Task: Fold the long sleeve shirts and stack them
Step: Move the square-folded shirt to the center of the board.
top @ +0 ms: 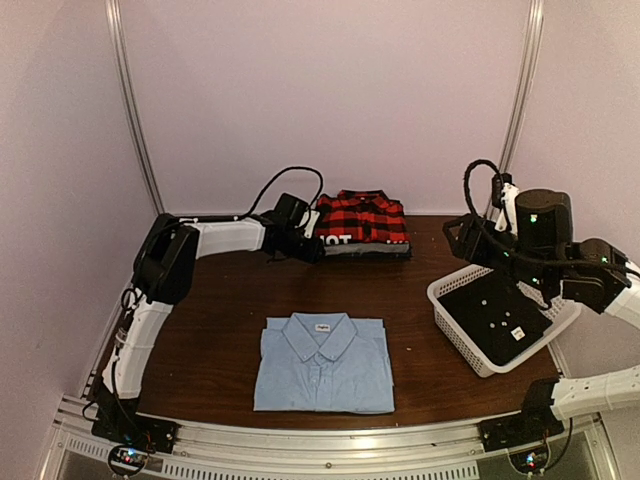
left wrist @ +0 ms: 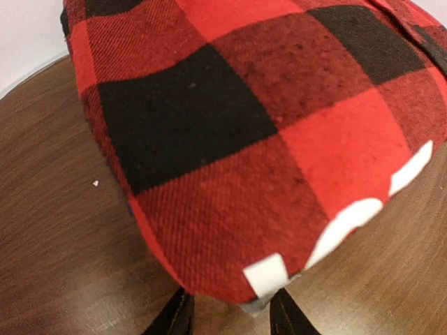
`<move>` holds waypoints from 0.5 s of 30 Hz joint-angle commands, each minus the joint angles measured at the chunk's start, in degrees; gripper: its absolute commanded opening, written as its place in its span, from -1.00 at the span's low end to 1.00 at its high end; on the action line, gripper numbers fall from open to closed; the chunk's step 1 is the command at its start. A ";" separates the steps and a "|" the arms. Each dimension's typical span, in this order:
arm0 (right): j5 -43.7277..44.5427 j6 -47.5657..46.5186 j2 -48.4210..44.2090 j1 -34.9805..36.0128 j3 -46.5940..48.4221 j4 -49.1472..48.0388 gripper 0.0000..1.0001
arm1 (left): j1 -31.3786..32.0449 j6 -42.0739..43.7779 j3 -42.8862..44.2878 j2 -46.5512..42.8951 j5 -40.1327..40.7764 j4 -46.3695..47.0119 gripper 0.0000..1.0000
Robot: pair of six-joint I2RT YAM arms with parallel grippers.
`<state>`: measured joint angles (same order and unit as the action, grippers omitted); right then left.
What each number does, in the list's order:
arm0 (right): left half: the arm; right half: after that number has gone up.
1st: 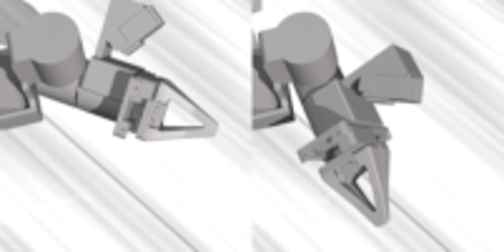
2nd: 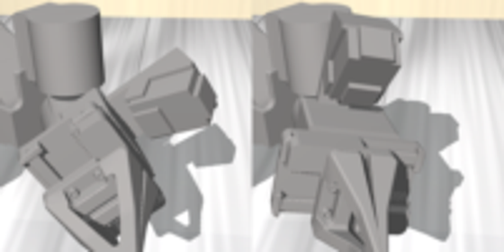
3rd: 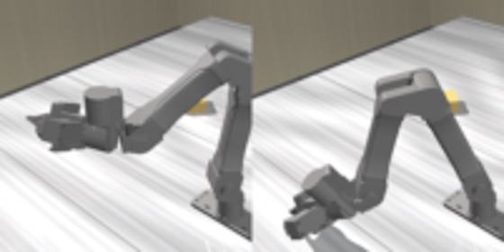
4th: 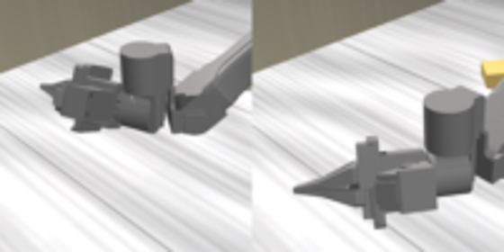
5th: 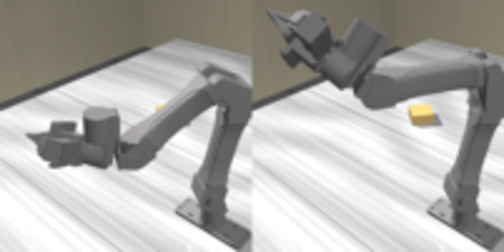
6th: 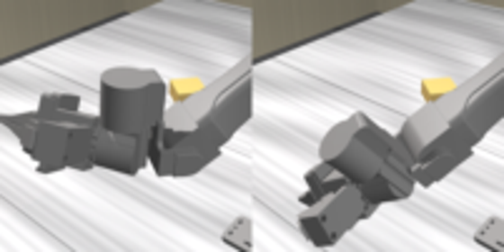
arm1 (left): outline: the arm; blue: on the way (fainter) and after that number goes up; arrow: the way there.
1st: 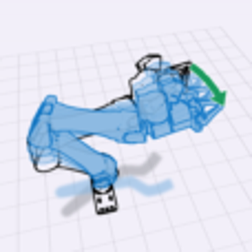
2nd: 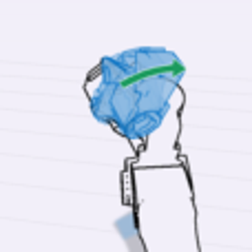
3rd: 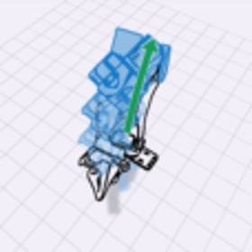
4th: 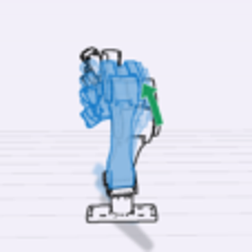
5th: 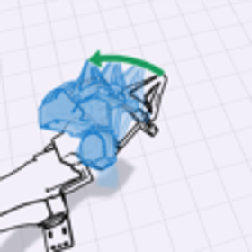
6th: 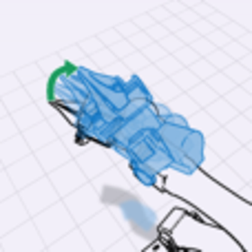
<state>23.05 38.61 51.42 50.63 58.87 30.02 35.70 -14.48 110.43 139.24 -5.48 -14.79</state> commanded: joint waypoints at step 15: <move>2.47 3.92 -3.76 -0.31 -2.92 4.55 0.37 | -1.34 -1.72 9.78 8.60 -7.91 1.46 -0.70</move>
<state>24.12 41.82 47.99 50.63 56.80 33.89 34.70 -14.66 118.63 146.43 -10.70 -15.49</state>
